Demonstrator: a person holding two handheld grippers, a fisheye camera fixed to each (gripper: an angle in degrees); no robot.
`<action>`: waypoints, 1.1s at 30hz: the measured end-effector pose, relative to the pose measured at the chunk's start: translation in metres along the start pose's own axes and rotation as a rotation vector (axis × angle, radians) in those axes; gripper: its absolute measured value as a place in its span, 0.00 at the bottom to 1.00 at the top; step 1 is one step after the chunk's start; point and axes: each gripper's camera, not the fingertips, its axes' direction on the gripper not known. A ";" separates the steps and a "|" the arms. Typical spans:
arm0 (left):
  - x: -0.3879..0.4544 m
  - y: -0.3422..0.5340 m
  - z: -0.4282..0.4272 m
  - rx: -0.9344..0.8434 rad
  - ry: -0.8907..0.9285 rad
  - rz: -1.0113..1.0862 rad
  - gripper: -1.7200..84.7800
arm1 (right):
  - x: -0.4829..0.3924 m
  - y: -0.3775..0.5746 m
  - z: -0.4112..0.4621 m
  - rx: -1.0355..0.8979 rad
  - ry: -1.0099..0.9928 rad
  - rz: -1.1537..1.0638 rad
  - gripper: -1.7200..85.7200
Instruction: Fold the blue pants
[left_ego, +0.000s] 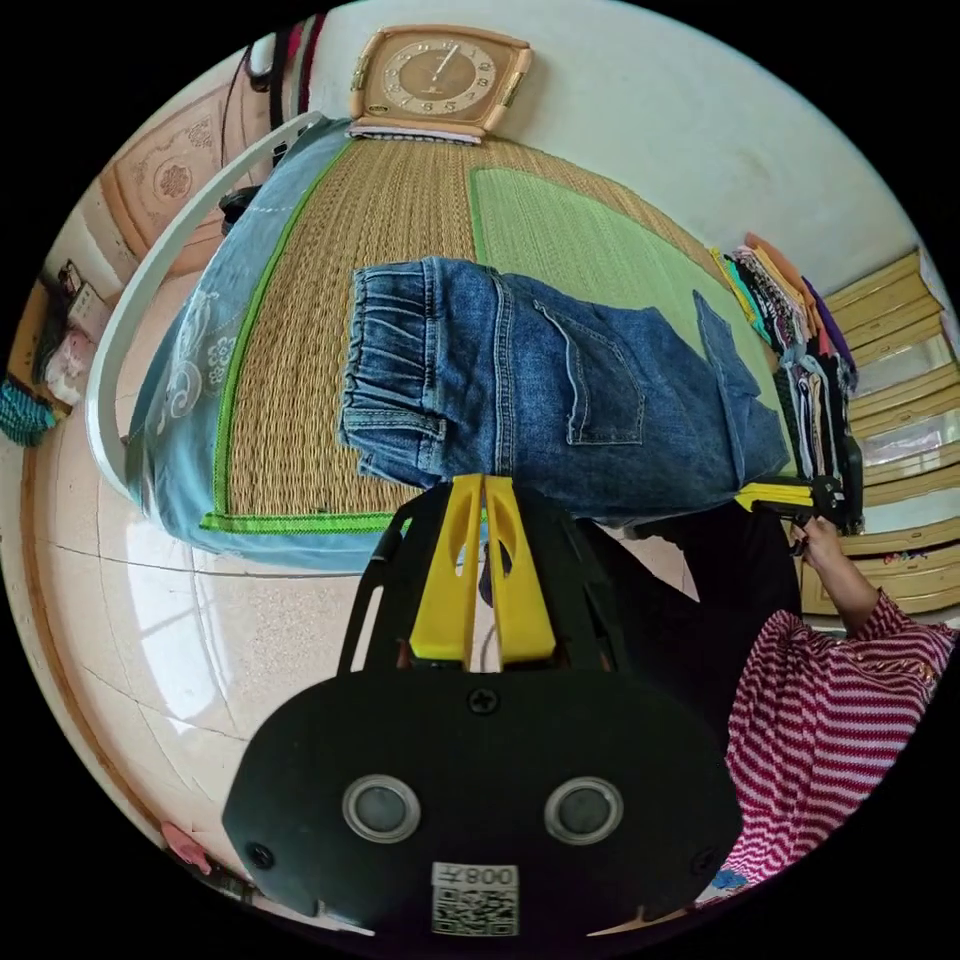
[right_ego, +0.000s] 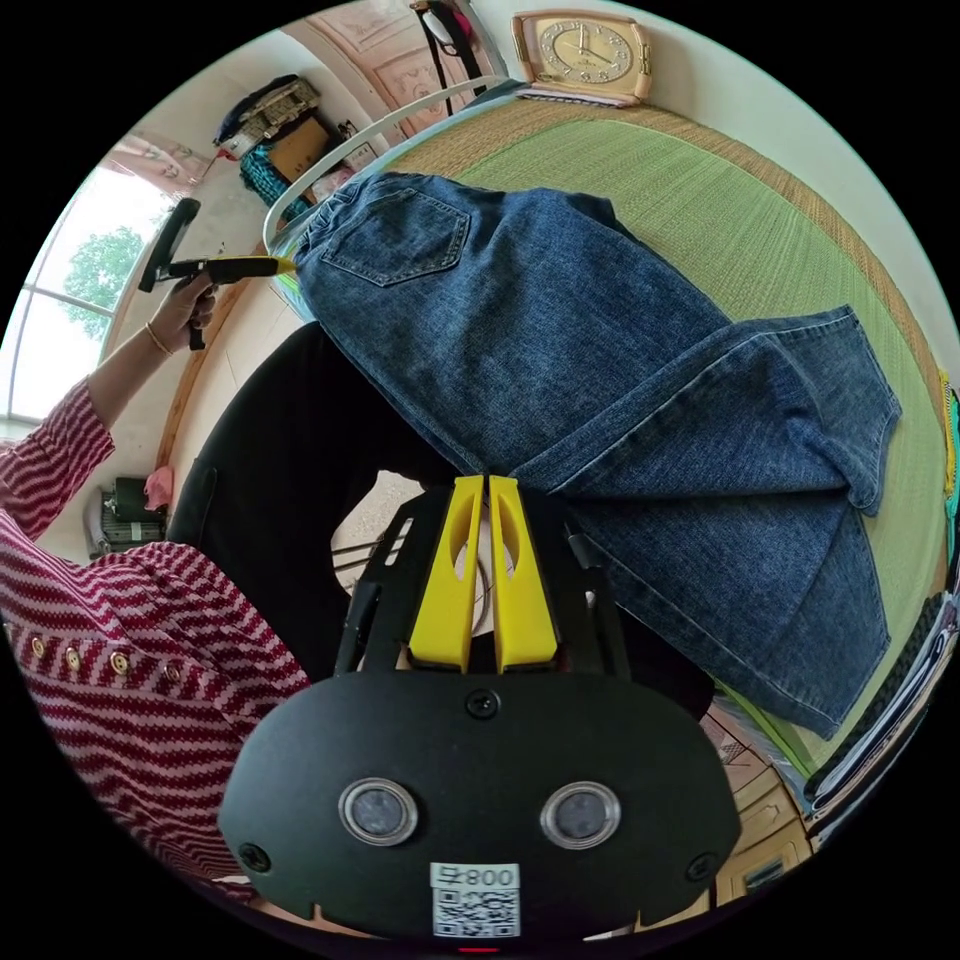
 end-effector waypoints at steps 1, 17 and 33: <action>-0.005 -0.001 -0.001 0.017 0.025 -0.033 0.04 | 0.001 0.001 0.001 0.002 -0.007 0.005 0.03; -0.064 -0.031 0.016 0.200 0.380 -0.429 0.04 | 0.009 0.008 0.024 0.013 -0.043 0.029 0.03; -0.010 -0.083 0.012 0.300 0.423 -0.358 0.03 | 0.024 0.014 0.006 0.112 -0.129 0.027 0.03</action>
